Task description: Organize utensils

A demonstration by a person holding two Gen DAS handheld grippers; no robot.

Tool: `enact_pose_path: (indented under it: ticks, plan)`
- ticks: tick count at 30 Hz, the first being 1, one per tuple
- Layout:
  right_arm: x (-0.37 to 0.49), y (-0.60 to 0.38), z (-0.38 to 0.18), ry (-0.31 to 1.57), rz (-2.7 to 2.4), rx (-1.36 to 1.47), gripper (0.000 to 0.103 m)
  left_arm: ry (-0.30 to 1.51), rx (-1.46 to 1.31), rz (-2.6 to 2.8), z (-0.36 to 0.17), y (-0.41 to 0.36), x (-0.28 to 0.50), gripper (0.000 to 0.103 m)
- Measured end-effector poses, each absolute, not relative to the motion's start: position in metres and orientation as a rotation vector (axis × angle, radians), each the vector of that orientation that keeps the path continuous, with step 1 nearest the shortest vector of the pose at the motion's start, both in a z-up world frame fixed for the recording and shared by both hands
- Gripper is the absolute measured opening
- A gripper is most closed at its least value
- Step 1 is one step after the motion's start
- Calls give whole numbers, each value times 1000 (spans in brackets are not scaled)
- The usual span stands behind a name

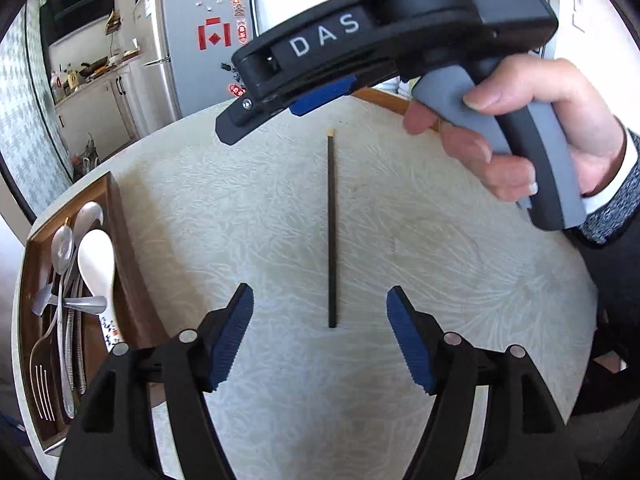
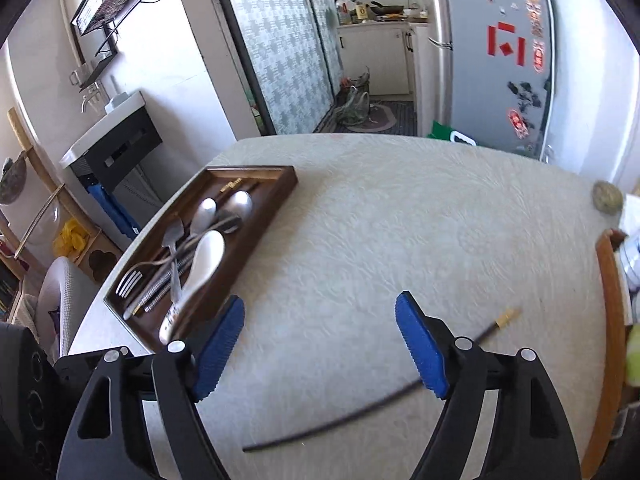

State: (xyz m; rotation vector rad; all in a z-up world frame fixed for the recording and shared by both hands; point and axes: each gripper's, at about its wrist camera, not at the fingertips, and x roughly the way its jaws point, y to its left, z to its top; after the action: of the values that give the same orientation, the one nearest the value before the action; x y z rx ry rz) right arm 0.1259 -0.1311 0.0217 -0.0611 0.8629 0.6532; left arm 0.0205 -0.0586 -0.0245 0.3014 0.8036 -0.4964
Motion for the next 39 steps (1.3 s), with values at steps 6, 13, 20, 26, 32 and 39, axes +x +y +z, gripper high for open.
enact_pose_path:
  ticks: [6, 13, 20, 26, 32, 39]
  plan:
    - [129, -179, -4, 874, 633, 50, 80, 836, 360, -443, -36, -83, 33, 69]
    - [129, -201, -9, 868, 646, 107, 80, 880, 321, -440, -42, -77, 48, 67]
    - [130, -209, -13, 871, 668, 142, 80, 895, 246, -483, -46, -64, 57, 53]
    - [132, -214, -21, 891, 650, 161, 80, 896, 260, -527, -45, -71, 49, 14]
    - [139, -225, -31, 942, 630, 223, 80, 891, 256, -539, -46, -77, 46, 5]
    - [143, -235, -37, 978, 649, 335, 80, 832, 188, -481, -33, -68, 55, 5]
